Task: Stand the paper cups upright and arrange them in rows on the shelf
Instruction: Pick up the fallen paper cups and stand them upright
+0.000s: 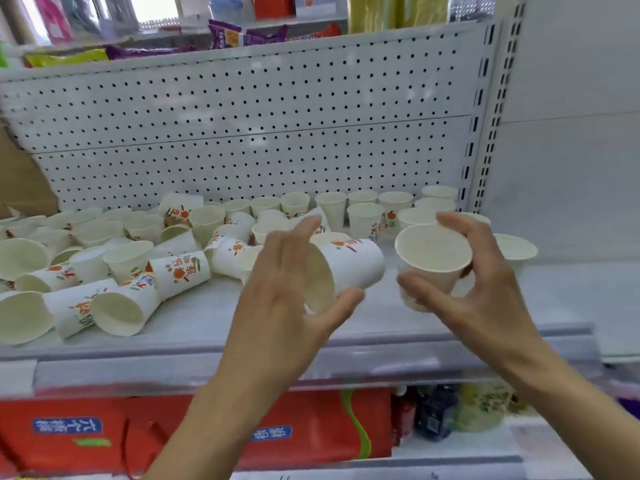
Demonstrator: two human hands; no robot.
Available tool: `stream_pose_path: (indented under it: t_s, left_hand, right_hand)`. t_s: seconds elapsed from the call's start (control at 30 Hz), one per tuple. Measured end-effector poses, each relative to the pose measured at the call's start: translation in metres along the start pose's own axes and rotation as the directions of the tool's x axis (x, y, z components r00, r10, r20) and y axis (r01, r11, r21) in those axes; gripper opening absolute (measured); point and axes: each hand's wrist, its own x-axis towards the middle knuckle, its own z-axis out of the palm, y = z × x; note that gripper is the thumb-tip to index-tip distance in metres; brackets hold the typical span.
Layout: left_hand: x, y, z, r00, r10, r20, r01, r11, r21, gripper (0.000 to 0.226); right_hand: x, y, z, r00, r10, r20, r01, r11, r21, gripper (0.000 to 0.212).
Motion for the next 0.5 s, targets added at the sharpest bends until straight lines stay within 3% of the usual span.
stream_pose_path:
  t_s: [0.17,0.27,0.5]
  left_hand:
    - [0.038,0.023,0.041,0.955,0.097,0.282,-0.124,0.989,0.08,0.065]
    - [0.052,0.021,0.056,0.9,0.09,0.426,-0.152,0.982,0.113,0.065]
    - [0.057,0.024,0.076,0.876,0.02,0.483,-0.055,0.997,0.059,0.072]
  right_hand:
    - [-0.008,0.022,-0.047,0.985,0.164,-0.044,-0.169,0.976,-0.138,0.077]
    - [-0.01,0.029,-0.047,0.984,0.176,0.003,-0.17,0.953,-0.25,0.078]
    - [-0.011,0.046,-0.039,0.976,0.208,0.061,-0.168,0.904,-0.393,0.081]
